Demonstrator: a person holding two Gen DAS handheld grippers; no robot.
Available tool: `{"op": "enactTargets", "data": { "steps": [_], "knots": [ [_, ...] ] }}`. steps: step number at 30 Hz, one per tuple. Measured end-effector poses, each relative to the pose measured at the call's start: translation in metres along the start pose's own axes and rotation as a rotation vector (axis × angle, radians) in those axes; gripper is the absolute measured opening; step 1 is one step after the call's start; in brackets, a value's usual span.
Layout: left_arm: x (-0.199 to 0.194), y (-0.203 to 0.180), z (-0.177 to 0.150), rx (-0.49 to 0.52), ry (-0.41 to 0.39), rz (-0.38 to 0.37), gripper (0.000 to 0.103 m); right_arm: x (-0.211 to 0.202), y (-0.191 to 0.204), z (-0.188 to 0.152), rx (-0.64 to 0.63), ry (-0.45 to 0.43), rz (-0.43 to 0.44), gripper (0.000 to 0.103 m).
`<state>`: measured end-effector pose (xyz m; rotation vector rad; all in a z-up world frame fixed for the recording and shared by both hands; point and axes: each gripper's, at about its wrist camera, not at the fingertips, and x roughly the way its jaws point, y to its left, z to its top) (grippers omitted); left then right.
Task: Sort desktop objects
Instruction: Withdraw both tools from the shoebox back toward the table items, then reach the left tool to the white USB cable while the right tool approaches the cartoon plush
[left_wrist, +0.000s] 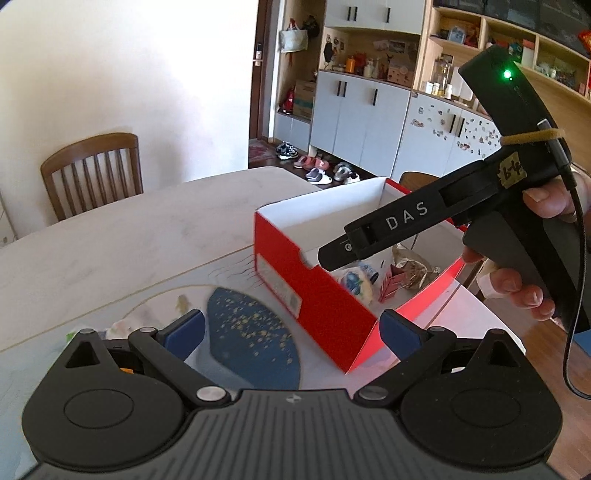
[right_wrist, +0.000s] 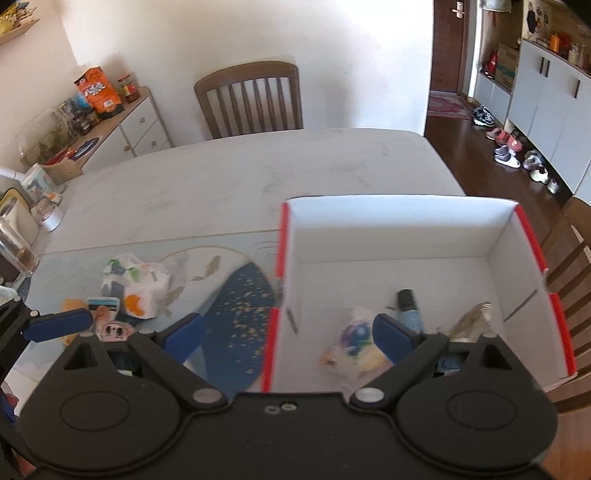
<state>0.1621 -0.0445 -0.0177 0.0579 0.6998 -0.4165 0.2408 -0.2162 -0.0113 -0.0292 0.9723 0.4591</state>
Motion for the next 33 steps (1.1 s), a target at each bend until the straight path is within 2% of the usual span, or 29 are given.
{"op": "enactTargets", "data": {
  "steps": [19,33],
  "knots": [
    [-0.046,0.057,-0.047,-0.068,-0.013,0.096,0.101,0.018,0.081,-0.011,-0.049,0.018,0.043,0.098],
    [-0.070,0.085,-0.093,-0.058,-0.025,0.179,0.101,0.036,0.124,-0.025,-0.084,0.048,0.046,0.098]
  ]
}}
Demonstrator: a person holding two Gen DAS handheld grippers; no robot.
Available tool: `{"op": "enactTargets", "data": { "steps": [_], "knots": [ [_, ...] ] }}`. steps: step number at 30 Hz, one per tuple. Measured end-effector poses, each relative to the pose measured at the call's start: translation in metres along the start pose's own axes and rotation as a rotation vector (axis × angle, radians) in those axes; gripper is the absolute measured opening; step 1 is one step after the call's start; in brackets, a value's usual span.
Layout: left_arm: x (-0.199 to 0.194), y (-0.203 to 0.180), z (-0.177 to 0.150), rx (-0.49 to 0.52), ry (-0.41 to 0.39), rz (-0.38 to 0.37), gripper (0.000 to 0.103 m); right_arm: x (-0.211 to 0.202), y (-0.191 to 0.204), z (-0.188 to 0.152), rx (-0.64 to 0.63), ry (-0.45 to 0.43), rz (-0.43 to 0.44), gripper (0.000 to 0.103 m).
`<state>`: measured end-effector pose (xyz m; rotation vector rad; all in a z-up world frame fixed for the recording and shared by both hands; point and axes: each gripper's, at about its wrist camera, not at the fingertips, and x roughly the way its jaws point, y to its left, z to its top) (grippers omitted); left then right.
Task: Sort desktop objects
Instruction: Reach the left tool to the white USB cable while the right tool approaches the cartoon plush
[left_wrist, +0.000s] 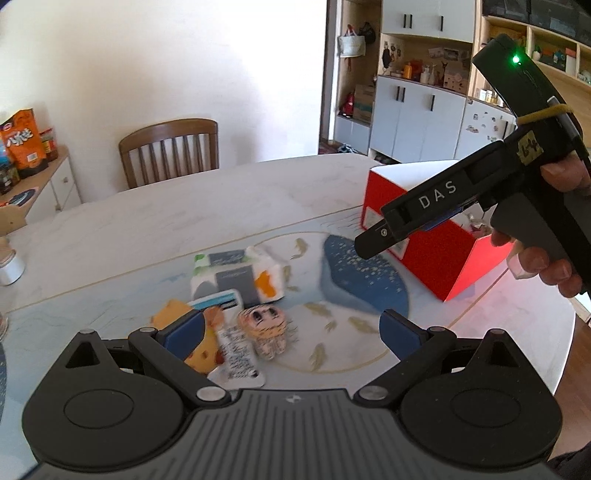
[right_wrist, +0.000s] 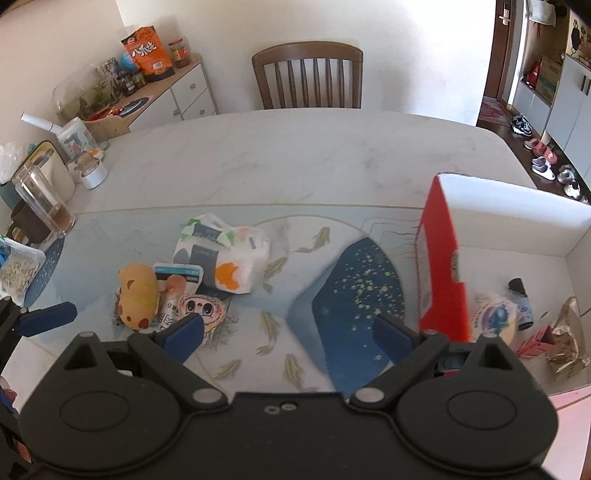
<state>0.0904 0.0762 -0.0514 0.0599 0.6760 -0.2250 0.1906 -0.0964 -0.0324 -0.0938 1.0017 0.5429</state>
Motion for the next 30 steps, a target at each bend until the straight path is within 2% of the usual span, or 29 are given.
{"op": "enactTargets", "data": {
  "steps": [10,16,30],
  "knots": [
    [-0.014,0.031,-0.036,-0.067,0.005,0.072,0.101,0.016,0.026,-0.007,-0.033,0.032,0.002,0.098],
    [-0.017,0.044,-0.057,-0.102,0.017,0.091,0.101,0.025,0.034,-0.011,-0.044,0.049,-0.006,0.098],
    [-0.005,0.053,-0.089,-0.100,0.092,0.110,0.101,0.053,0.048,-0.019,-0.076,0.096,-0.010,0.098]
  ]
}}
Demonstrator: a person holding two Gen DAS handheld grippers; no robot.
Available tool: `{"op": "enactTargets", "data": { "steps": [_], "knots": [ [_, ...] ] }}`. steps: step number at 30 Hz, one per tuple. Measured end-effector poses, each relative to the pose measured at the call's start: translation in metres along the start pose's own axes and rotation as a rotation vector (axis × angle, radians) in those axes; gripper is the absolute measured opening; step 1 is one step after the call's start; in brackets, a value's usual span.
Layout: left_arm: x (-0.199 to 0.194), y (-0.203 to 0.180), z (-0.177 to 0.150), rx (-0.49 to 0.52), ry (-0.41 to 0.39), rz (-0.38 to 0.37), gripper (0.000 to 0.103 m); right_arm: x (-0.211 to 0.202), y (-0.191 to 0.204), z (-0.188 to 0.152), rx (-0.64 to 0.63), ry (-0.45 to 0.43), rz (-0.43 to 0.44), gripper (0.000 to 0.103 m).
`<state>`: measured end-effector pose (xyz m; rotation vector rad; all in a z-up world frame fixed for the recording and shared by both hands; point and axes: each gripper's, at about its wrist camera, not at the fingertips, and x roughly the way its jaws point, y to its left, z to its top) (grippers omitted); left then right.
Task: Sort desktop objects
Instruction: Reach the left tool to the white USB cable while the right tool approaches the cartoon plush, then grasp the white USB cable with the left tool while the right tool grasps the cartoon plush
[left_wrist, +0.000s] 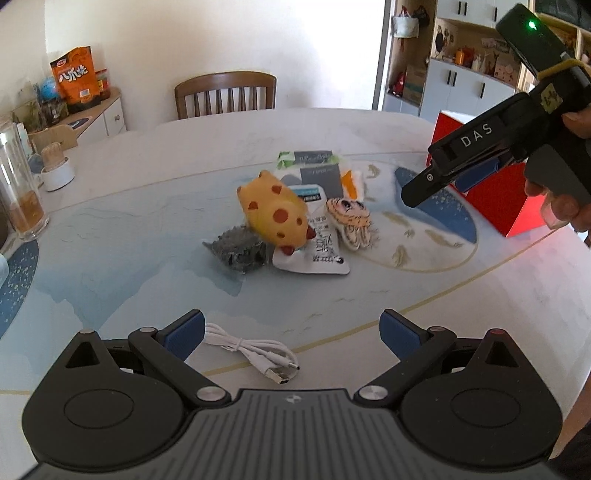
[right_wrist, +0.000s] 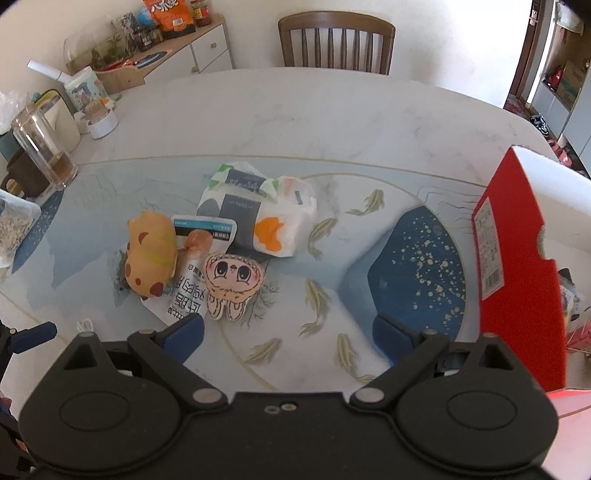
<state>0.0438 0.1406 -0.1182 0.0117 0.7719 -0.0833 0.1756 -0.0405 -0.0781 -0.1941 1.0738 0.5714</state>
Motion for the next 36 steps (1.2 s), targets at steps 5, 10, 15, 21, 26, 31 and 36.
{"op": "enactTargets", "data": {
  "steps": [5,10,15,21,26,31,36],
  "knots": [
    [0.010,0.008,-0.004,0.017,0.013,0.020,0.101,0.012,0.008,0.000,-0.017,0.019,0.005,0.098],
    [0.017,0.017,-0.006,0.036,0.028,0.014,0.101,0.022,0.017,0.006,-0.039,0.026,0.011,0.098],
    [0.027,0.025,-0.007,0.050,0.060,-0.009,0.101,0.031,0.024,0.013,-0.044,0.028,0.010,0.097],
    [0.036,0.028,-0.008,0.086,0.079,-0.044,0.101,0.048,0.032,0.022,-0.054,0.043,-0.006,0.095],
    [0.041,0.029,-0.010,0.098,0.091,-0.063,0.101,0.060,0.034,0.027,-0.052,0.055,-0.010,0.091],
    [0.042,0.030,-0.010,0.105,0.084,-0.070,0.100,0.070,0.035,0.029,-0.055,0.071,-0.006,0.088],
    [0.041,0.031,-0.011,0.112,0.078,-0.074,0.100,0.077,0.035,0.032,-0.050,0.092,0.002,0.081]
  ]
}}
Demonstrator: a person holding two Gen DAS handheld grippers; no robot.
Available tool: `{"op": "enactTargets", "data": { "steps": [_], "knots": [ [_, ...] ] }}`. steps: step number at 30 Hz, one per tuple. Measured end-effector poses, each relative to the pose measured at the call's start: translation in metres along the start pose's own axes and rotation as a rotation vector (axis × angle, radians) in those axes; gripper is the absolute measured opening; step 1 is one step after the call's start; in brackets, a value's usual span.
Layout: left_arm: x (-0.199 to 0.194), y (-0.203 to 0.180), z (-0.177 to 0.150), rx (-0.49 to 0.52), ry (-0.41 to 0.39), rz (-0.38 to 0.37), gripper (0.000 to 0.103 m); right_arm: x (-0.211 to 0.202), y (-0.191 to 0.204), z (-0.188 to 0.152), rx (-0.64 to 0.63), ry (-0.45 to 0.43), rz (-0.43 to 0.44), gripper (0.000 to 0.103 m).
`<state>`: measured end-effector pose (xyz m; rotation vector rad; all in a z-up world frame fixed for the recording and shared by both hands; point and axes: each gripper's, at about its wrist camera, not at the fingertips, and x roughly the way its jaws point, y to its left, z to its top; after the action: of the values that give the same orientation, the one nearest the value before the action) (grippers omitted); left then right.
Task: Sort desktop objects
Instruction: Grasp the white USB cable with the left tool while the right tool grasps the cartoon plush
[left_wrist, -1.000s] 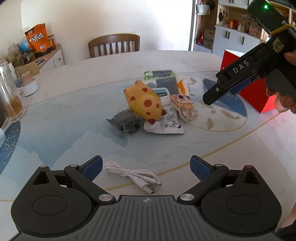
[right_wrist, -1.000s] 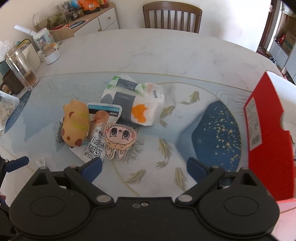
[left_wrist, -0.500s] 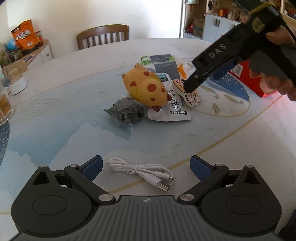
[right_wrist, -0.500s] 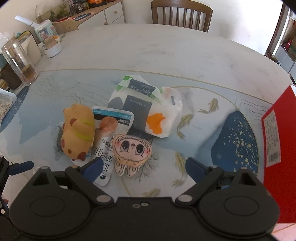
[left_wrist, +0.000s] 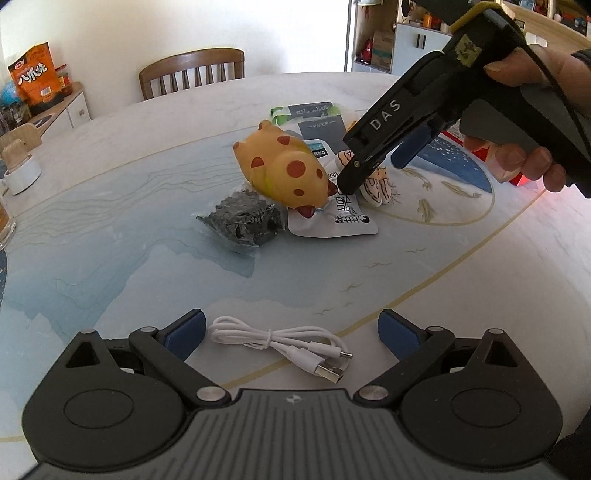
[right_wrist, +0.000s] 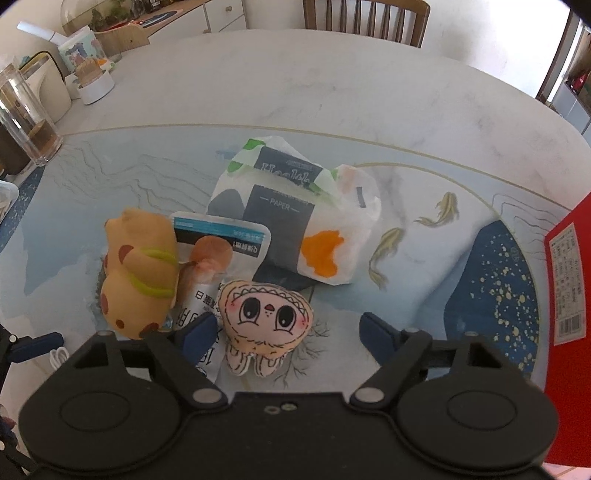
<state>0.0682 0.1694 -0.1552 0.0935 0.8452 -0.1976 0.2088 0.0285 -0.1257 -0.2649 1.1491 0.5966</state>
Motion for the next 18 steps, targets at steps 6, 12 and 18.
{"op": "enactTargets", "data": {
  "steps": [6,12,18],
  "knots": [
    [-0.0020,0.0011,0.0001,-0.003,-0.014,-0.004,0.091,0.0016,0.0017,0.0050,-0.008,0.007,0.024,0.071],
    [-0.0022,0.0031,0.0033,-0.011,-0.018,0.001,0.080,0.0006,0.0016,0.0071,-0.016,0.006,0.049,0.055],
    [-0.0033,0.0025,0.0049,-0.025,-0.029,0.024,0.060,-0.0023,0.0047,0.0071,-0.018,-0.002,0.042,0.050]
  ]
}}
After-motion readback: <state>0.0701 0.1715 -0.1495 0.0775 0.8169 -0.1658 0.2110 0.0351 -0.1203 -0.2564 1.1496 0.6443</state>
